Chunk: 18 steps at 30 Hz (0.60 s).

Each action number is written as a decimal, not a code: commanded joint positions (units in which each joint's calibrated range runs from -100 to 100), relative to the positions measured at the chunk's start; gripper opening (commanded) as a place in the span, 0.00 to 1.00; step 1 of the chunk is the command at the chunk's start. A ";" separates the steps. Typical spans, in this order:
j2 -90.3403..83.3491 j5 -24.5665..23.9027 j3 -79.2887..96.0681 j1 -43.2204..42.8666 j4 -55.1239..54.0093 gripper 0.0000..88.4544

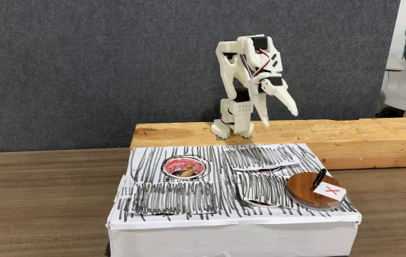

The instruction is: Pick the brown debris from the hole.

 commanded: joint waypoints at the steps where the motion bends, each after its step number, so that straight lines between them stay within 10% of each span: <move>1: -1.04 -0.26 -0.16 0.45 0.27 0.46; 18: -1.13 -0.26 -0.16 0.45 0.27 0.26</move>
